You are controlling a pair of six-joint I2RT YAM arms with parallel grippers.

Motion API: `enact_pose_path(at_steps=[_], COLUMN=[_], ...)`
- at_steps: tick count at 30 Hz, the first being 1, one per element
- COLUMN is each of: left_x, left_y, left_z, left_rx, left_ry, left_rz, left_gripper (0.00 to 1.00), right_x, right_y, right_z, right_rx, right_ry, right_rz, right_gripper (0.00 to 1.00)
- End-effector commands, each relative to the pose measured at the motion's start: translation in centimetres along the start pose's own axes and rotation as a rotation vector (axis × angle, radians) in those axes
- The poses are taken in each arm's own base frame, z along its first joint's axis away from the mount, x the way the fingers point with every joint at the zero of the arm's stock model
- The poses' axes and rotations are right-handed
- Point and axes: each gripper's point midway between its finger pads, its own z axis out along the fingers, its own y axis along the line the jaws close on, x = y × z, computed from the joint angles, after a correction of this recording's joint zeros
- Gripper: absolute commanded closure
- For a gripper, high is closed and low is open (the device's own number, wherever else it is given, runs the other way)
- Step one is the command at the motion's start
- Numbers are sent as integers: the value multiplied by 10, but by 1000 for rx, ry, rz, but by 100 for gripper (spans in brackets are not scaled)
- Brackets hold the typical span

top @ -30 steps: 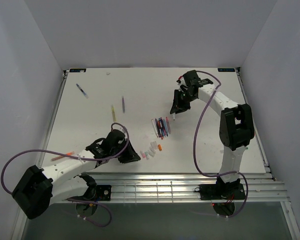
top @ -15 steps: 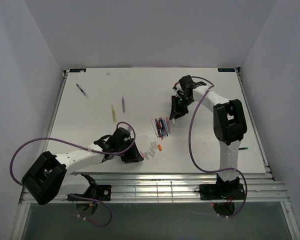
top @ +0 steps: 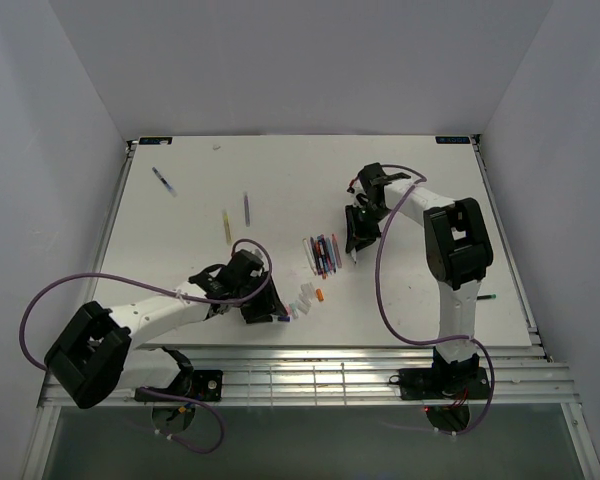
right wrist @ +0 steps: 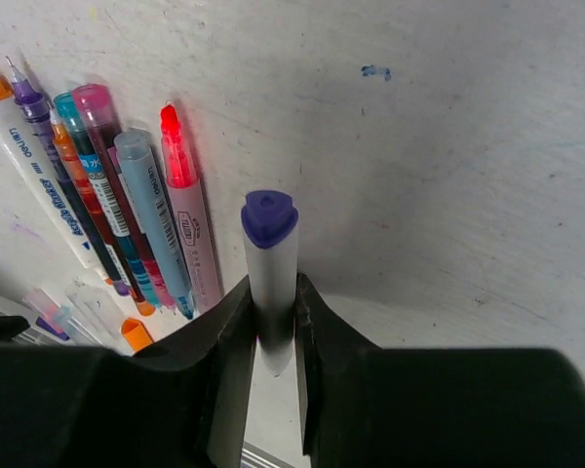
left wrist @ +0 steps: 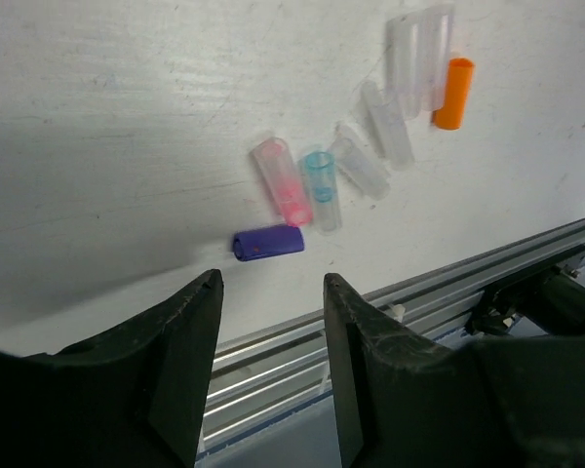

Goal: Open the pen caps

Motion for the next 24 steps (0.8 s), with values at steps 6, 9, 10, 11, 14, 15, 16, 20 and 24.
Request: enact_pose_path(at_steps=[6, 9, 10, 11, 14, 15, 16, 20, 24], left_x=[-84, -127, -139, -149, -196, -219, -228, -266, -298], left_y=[-33, -34, -34, -28, -22, -20, -17, -3, 3], left_z=[-57, -74, -76, -79, -85, -85, -83, -68, -50], left_rx=[3, -45, -59, -100, -176, -208, -227, -332, -402], left_ry=[-213, -277, -292, -312, -372, -396, -400, -394, -389], left_rz=[-62, -98, -98, -84, -115, -129, -130, -88, -19], left_gripper=[40, 37, 37, 36, 34, 34, 34, 38, 42], right_x=[-3, -9, -11, -15, -22, -20, -18, -5, 8], right_y=[17, 22, 20, 23, 34, 38, 46, 57, 61], right_z=[6, -2, -5, -15, -38, -42, -46, -60, -70], right_rx=[-10, -12, 6, 10, -2, -18, -53, -84, -98], right_ry=[-32, -59, -72, -100, -157, -159, -153, -154, -151], right_rz=[-61, -59, -55, -56, -45, -43, -38, -53, -73], right_gripper=[59, 54, 53, 52, 51, 51, 50, 50, 50])
